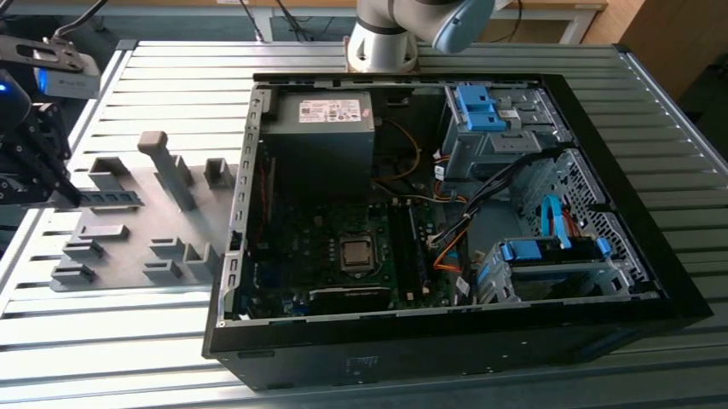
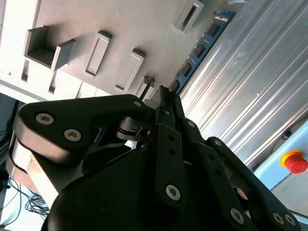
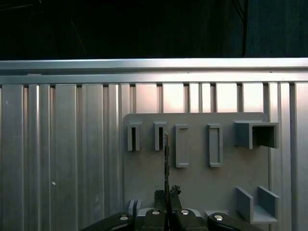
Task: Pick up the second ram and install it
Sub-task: 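Pick up the second ram and move it above second insertion slot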
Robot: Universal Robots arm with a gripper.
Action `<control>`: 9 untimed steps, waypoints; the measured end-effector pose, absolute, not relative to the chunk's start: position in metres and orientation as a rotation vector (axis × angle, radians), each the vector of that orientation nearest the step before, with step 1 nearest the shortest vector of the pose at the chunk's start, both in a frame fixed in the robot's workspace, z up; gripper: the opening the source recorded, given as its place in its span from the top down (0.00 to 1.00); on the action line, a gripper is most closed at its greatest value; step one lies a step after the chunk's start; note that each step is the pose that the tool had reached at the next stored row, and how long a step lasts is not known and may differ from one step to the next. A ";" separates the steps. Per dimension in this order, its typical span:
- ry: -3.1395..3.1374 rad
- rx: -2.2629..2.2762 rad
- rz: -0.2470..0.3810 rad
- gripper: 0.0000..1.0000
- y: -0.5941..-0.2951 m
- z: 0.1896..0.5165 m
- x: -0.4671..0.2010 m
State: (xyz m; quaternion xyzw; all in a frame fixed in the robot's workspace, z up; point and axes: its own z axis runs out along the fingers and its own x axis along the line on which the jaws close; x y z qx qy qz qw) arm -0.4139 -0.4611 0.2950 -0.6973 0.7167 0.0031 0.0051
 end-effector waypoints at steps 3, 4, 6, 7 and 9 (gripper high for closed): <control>2.244 -2.184 0.010 0.86 -0.461 0.297 -0.414; 2.244 -2.184 0.010 0.86 -0.461 0.297 -0.414; 2.244 -2.184 0.010 0.86 -0.461 0.298 -0.414; 2.244 -2.184 0.010 0.86 -0.461 0.299 -0.414; 2.245 -2.184 0.010 0.86 -0.461 0.300 -0.414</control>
